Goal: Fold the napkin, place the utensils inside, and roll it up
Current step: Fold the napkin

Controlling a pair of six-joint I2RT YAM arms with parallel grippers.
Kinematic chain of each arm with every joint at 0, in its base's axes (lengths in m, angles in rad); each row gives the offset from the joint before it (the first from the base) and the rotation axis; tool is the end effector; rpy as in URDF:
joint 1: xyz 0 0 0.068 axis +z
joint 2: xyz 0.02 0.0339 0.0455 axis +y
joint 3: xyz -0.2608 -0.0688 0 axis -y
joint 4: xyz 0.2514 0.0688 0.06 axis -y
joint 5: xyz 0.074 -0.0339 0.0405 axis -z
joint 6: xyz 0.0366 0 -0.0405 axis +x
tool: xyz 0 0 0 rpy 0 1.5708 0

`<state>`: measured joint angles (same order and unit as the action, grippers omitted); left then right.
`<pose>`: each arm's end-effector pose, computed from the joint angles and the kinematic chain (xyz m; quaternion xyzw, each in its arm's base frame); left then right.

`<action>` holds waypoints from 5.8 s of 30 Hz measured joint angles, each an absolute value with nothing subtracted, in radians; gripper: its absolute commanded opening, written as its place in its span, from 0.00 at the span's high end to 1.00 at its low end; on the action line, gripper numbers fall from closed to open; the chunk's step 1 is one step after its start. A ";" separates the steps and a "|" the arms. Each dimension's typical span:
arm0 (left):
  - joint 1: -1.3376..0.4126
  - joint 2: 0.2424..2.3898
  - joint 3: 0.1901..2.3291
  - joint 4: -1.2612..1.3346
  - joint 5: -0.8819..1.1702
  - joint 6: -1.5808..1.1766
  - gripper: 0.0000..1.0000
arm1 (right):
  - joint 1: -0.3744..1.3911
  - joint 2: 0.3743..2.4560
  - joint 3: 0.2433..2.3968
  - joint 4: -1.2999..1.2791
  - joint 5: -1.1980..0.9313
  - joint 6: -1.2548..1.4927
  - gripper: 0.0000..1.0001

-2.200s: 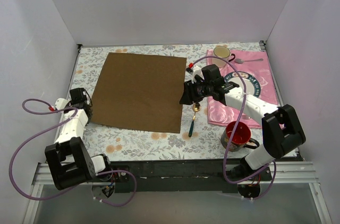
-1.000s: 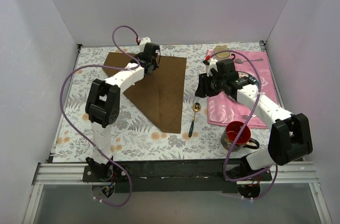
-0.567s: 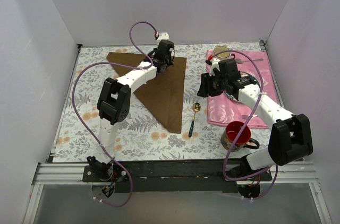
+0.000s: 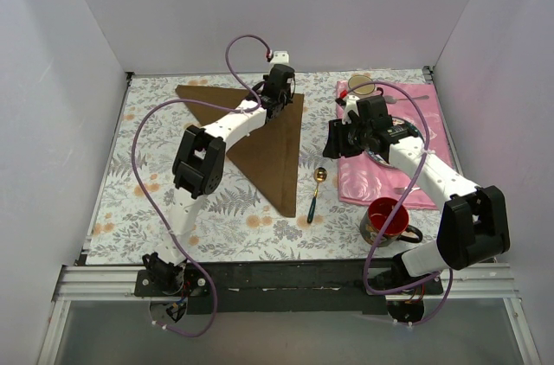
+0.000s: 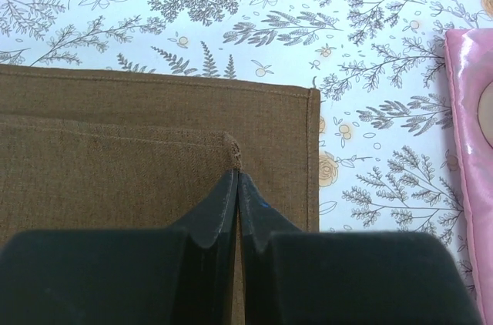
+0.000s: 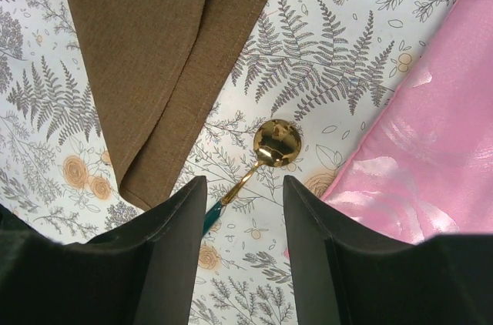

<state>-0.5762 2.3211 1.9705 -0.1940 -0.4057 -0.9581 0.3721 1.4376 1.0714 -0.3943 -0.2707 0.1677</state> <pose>0.4662 -0.2857 0.2185 -0.2591 0.8191 -0.2074 0.4680 0.2952 0.1257 0.2627 -0.1458 0.9005 0.2237 0.3433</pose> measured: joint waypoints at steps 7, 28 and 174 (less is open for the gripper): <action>-0.580 2.355 2.029 -0.180 -0.407 -0.941 1.00 | 0.372 1.444 1.071 -0.394 -0.276 0.168 0.47; -0.580 2.477 2.131 -0.123 -0.409 -0.894 1.00 | 0.372 1.481 1.071 -0.390 -0.302 0.172 0.47; 0.157 2.537 2.083 0.001 0.345 -1.314 0.72 | 0.714 1.712 1.102 -0.226 -0.347 0.334 0.62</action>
